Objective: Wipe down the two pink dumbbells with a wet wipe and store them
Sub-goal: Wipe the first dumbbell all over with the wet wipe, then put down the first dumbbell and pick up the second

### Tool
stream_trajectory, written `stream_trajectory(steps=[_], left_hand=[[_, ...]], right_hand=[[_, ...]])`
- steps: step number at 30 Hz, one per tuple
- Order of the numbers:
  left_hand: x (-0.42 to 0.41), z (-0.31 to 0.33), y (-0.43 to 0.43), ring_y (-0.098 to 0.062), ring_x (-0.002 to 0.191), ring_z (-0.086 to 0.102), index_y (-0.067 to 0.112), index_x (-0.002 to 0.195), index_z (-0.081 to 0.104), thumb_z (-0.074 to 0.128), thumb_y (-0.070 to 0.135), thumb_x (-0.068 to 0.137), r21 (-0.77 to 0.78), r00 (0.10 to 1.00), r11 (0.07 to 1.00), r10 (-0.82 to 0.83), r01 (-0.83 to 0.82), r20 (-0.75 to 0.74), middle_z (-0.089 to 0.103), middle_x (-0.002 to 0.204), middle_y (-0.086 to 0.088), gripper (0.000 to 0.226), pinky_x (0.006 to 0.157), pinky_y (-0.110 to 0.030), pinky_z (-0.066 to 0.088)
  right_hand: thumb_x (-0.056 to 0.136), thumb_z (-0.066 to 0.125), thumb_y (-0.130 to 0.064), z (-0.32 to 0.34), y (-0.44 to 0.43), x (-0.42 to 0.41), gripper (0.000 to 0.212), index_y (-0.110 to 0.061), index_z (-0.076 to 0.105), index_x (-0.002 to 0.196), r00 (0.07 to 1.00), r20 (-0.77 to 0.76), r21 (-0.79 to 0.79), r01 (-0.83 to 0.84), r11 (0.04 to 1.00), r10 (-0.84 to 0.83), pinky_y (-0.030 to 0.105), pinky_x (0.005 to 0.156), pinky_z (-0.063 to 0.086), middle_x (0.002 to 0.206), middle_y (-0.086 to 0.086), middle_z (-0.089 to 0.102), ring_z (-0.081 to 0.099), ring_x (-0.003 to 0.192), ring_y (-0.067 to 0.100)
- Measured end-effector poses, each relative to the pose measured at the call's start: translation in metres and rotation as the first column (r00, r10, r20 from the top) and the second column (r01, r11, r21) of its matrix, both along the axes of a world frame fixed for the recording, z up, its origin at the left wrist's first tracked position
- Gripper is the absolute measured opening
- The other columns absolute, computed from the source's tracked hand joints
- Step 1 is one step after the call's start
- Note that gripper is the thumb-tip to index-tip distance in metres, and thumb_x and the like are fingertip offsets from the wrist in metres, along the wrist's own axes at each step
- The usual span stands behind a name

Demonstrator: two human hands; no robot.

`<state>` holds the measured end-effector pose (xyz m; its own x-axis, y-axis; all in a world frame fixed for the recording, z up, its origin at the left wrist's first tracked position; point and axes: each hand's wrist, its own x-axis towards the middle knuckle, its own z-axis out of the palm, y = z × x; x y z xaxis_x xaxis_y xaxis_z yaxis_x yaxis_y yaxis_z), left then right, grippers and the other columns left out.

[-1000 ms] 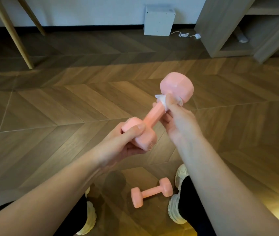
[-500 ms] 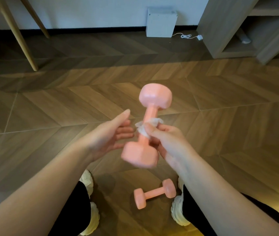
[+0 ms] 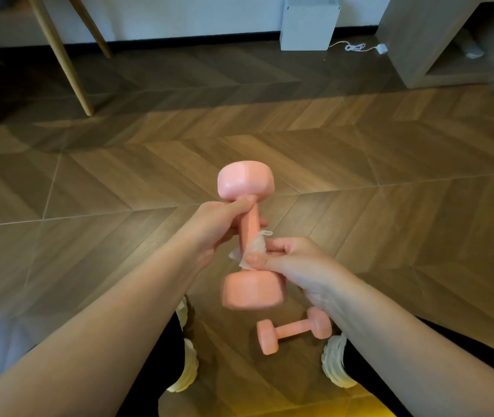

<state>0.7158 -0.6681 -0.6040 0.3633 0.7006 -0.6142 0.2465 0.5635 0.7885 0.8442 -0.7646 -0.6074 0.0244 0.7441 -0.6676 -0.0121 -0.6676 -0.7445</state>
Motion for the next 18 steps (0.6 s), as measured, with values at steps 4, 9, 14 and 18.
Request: stream_trajectory(steps=[4, 9, 14, 18], left_hand=[[-0.002, -0.006, 0.003, -0.020, 0.075, 0.075, -0.001, 0.110, 0.065, 0.058, 0.025, 0.099, 0.014, 1.000, 1.000, 0.017, -0.017, 0.005, 0.078, 0.084, -0.013, 0.029, 0.065, -0.027, 0.059], [-0.002, -0.029, 0.018, -0.022, 0.068, 0.074, 0.003, 0.107, 0.064, 0.060, 0.025, 0.099, -0.011, 0.995, 0.999, 0.044, -0.045, -0.086, 0.075, 0.087, -0.014, 0.024, 0.061, -0.028, 0.060], [0.000, -0.088, 0.049, -0.037, 0.087, 0.072, 0.003, 0.100, 0.064, 0.062, 0.020, 0.098, -0.017, 0.966, 0.995, 0.088, -0.095, -0.241, 0.072, 0.090, -0.017, 0.018, 0.087, -0.050, 0.054], [-0.001, -0.172, 0.082, -0.036, 0.091, 0.073, 0.006, 0.099, 0.066, 0.065, 0.024, 0.094, -0.051, 0.927, 0.991, 0.095, -0.121, -0.362, 0.073, 0.086, -0.014, 0.019, 0.092, -0.053, 0.056]], right_hand=[[0.080, 0.080, -0.023, -0.007, -0.001, 0.008, 0.007, -0.025, 0.074, 0.076, 0.994, 0.101, 0.064, 0.026, 0.998, -0.033, 0.008, 0.052, 0.045, 0.072, -0.015, 0.075, 0.066, 0.063, -0.008], [0.079, 0.081, -0.025, -0.036, 0.011, 0.029, 0.005, -0.025, 0.077, 0.076, 0.989, 0.123, -0.019, 0.087, 0.996, -0.084, 0.032, 0.079, 0.056, 0.078, -0.010, 0.076, 0.070, 0.082, 0.004], [0.088, 0.073, -0.016, -0.101, 0.042, 0.069, 0.024, -0.014, 0.069, 0.111, 0.921, 0.028, -0.159, 0.387, 0.908, -0.388, 0.033, 0.080, 0.056, 0.089, 0.002, 0.073, 0.068, 0.082, 0.015], [0.091, 0.070, -0.014, -0.158, 0.060, 0.087, 0.026, -0.011, 0.066, 0.116, 0.875, 0.080, -0.192, 0.484, 0.853, -0.478, 0.026, 0.068, 0.054, 0.096, 0.006, 0.071, 0.067, 0.081, 0.016]])
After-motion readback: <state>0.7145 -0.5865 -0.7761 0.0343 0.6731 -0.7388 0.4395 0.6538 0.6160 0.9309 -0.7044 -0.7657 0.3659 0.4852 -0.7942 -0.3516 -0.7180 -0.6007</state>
